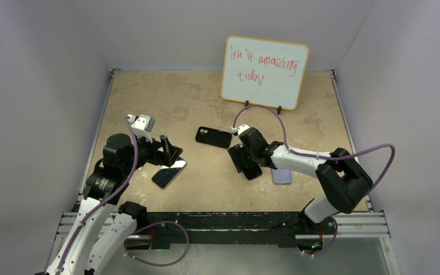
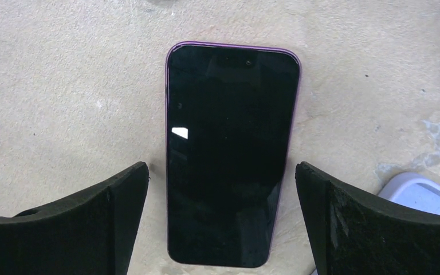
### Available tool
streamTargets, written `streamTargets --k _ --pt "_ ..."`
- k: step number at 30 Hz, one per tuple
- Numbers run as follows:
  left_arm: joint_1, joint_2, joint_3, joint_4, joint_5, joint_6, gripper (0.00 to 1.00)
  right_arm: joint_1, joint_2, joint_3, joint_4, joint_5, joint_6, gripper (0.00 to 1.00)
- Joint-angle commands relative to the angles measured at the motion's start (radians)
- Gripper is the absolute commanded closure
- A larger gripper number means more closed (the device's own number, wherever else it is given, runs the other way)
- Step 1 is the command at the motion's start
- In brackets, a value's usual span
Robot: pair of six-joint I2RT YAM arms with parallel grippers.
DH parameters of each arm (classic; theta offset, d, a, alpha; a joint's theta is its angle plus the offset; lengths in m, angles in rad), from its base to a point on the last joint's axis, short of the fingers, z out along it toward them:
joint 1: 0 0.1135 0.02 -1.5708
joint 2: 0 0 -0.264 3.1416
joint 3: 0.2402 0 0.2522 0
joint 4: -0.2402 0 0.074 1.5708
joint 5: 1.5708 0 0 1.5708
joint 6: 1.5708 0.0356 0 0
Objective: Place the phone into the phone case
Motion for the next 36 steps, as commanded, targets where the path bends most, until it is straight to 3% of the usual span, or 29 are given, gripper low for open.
streamTargets --k 1,6,12,15,23,30,36 --pt "0.005 0.007 -0.003 0.019 0.013 -0.006 0.11 0.014 0.043 0.064 -0.004 0.013 -0.033 0.01" --pt "0.005 -0.026 -0.006 0.019 -0.002 -0.009 0.11 0.02 0.091 0.096 -0.032 0.028 -0.03 0.07" --pt "0.005 -0.036 -0.005 0.018 -0.004 -0.011 0.11 0.02 0.101 0.106 -0.052 0.03 -0.016 0.3" --pt "0.005 -0.037 -0.006 0.018 -0.003 -0.011 0.11 0.021 0.108 0.111 -0.077 -0.011 0.01 0.31" --pt "0.005 -0.063 -0.004 0.014 -0.008 -0.013 0.11 0.018 0.155 0.15 -0.145 0.077 0.069 0.37" --pt "0.005 -0.065 -0.003 0.013 -0.014 -0.014 0.11 0.019 0.089 0.107 -0.147 0.071 0.152 0.48" --pt "0.005 -0.07 -0.004 0.012 -0.015 -0.014 0.11 0.015 0.012 0.099 -0.204 0.092 0.216 0.52"
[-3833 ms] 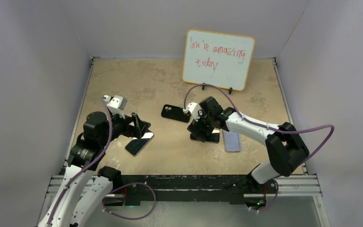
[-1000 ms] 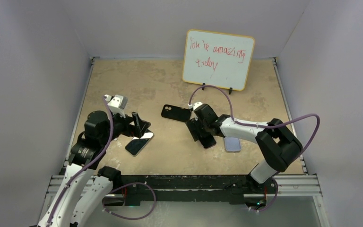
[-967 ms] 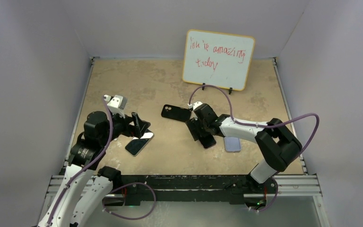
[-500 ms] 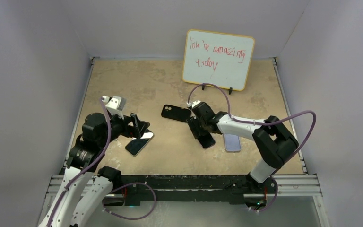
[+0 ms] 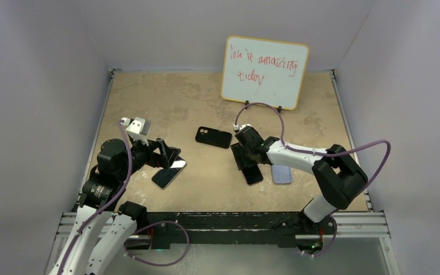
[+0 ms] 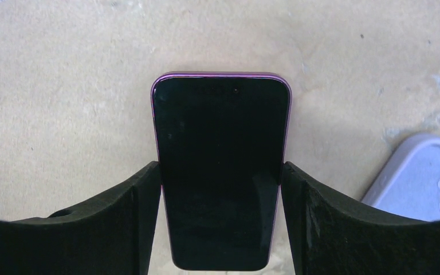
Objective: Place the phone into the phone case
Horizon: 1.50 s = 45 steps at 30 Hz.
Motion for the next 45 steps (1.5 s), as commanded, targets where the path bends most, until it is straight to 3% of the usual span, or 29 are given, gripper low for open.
streamTargets --k 1,8,17,28,38,45 --pt "0.005 -0.004 -0.004 0.014 -0.011 -0.013 0.11 -0.004 -0.078 -0.001 -0.091 0.045 0.081 0.53" --pt "0.005 -0.014 -0.004 0.013 -0.012 -0.015 0.11 -0.039 -0.183 0.011 -0.213 0.11 0.128 0.55" --pt "0.004 -0.012 -0.006 0.013 -0.007 -0.015 0.11 -0.191 -0.287 0.031 -0.34 0.176 0.089 0.58" --pt "0.004 0.008 -0.003 0.011 -0.003 -0.013 0.11 -0.286 -0.166 0.042 -0.327 0.268 0.038 0.59" --pt "0.004 -0.002 -0.002 0.007 -0.014 -0.019 0.11 -0.308 -0.036 0.051 -0.294 0.186 0.009 0.59" --pt "0.004 0.038 0.007 -0.007 -0.015 -0.021 0.11 -0.303 -0.09 0.004 -0.212 0.029 0.025 0.59"
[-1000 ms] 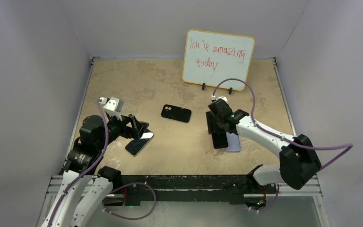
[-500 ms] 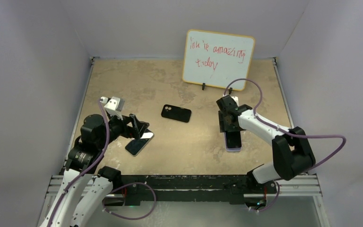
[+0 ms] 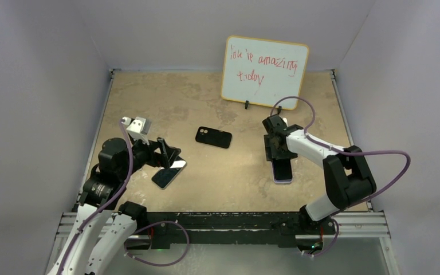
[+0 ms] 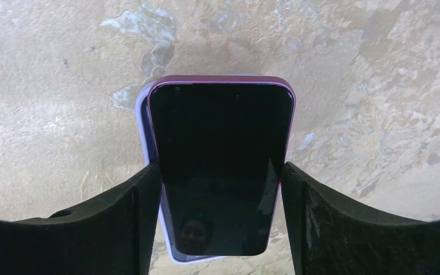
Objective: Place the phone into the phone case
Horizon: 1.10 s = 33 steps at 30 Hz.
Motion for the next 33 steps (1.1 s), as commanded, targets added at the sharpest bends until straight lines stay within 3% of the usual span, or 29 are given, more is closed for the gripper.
streamTargets --k 1,6,16,23,26,33 --pt "0.004 0.043 0.012 -0.005 -0.01 -0.014 0.11 0.017 -0.042 -0.026 0.098 -0.171 0.014 0.59" --pt "0.004 0.105 0.041 -0.037 -0.004 -0.009 0.12 0.058 -0.071 -0.074 0.161 -0.288 0.057 0.59" --pt "0.004 0.165 0.045 -0.02 0.036 -0.024 0.15 0.317 -0.058 -0.097 0.265 -0.28 0.231 0.62" --pt "0.004 0.208 -0.036 0.07 0.152 -0.113 0.23 0.469 -0.043 -0.08 0.297 -0.222 0.321 0.58" --pt "0.004 0.227 -0.067 0.108 0.181 -0.152 0.25 0.495 -0.05 -0.084 0.294 -0.214 0.33 0.52" --pt "0.004 0.255 -0.164 0.263 0.275 -0.27 0.31 0.501 -0.174 -0.114 0.236 -0.204 0.311 0.26"
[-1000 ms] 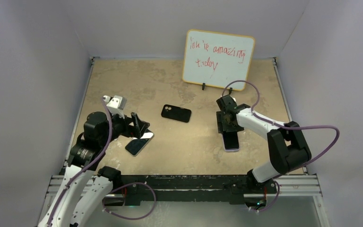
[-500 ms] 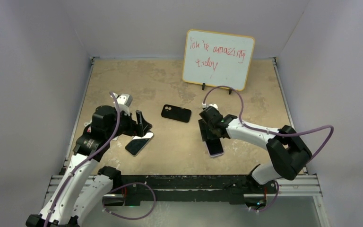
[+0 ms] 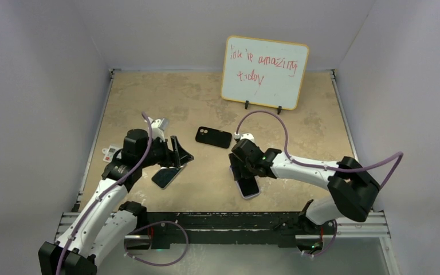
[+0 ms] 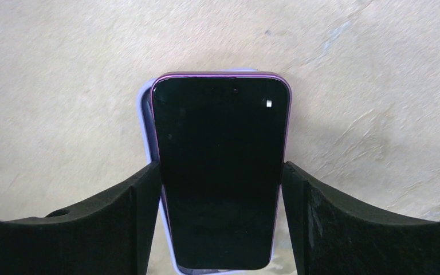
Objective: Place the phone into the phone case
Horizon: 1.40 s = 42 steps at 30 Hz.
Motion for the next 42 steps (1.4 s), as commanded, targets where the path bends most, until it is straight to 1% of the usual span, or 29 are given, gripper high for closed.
streamTargets --k 1,5,8,10,13,14,17,20,23,26,30,33,38,42 --pt "0.003 0.013 -0.061 0.157 0.088 -0.101 0.31 0.025 -0.116 -0.016 -0.011 -0.1 0.074 0.24" --pt "0.0 0.042 -0.095 0.214 0.107 -0.139 0.33 0.024 -0.192 -0.035 -0.055 -0.139 0.056 0.18" --pt "-0.011 0.066 -0.114 0.266 0.11 -0.167 0.34 0.025 -0.229 -0.05 -0.065 -0.133 0.042 0.19" --pt "-0.028 0.083 -0.123 0.296 0.108 -0.187 0.35 0.023 -0.242 -0.059 -0.068 -0.131 0.034 0.22" --pt "-0.084 0.104 -0.142 0.347 0.079 -0.225 0.38 0.015 -0.248 -0.08 -0.055 -0.107 0.022 0.31" --pt "-0.116 0.11 -0.151 0.371 0.058 -0.246 0.39 0.002 -0.248 -0.087 -0.046 -0.106 0.012 0.34" --pt "-0.261 0.144 -0.185 0.467 -0.051 -0.321 0.41 -0.066 -0.256 -0.115 -0.003 -0.145 -0.015 0.42" --pt "-0.354 0.208 -0.22 0.565 -0.11 -0.382 0.44 -0.135 -0.263 -0.145 0.051 -0.229 -0.037 0.46" --pt "-0.417 0.291 -0.231 0.646 -0.147 -0.413 0.47 -0.151 -0.247 -0.16 0.072 -0.264 -0.054 0.47" --pt "-0.471 0.367 -0.227 0.734 -0.181 -0.428 0.48 -0.171 -0.225 -0.172 0.098 -0.291 -0.071 0.52" --pt "-0.516 0.465 -0.224 0.834 -0.219 -0.444 0.51 -0.188 -0.195 -0.182 0.135 -0.296 -0.102 0.57" --pt "-0.529 0.519 -0.221 0.874 -0.243 -0.457 0.54 -0.191 -0.177 -0.204 0.153 -0.321 -0.111 0.63" --pt "-0.552 0.582 -0.193 0.889 -0.276 -0.434 0.56 -0.191 -0.161 -0.249 0.177 -0.382 -0.14 0.68" --pt "-0.564 0.644 -0.194 0.937 -0.295 -0.437 0.6 -0.189 -0.18 -0.276 0.202 -0.411 -0.134 0.72"
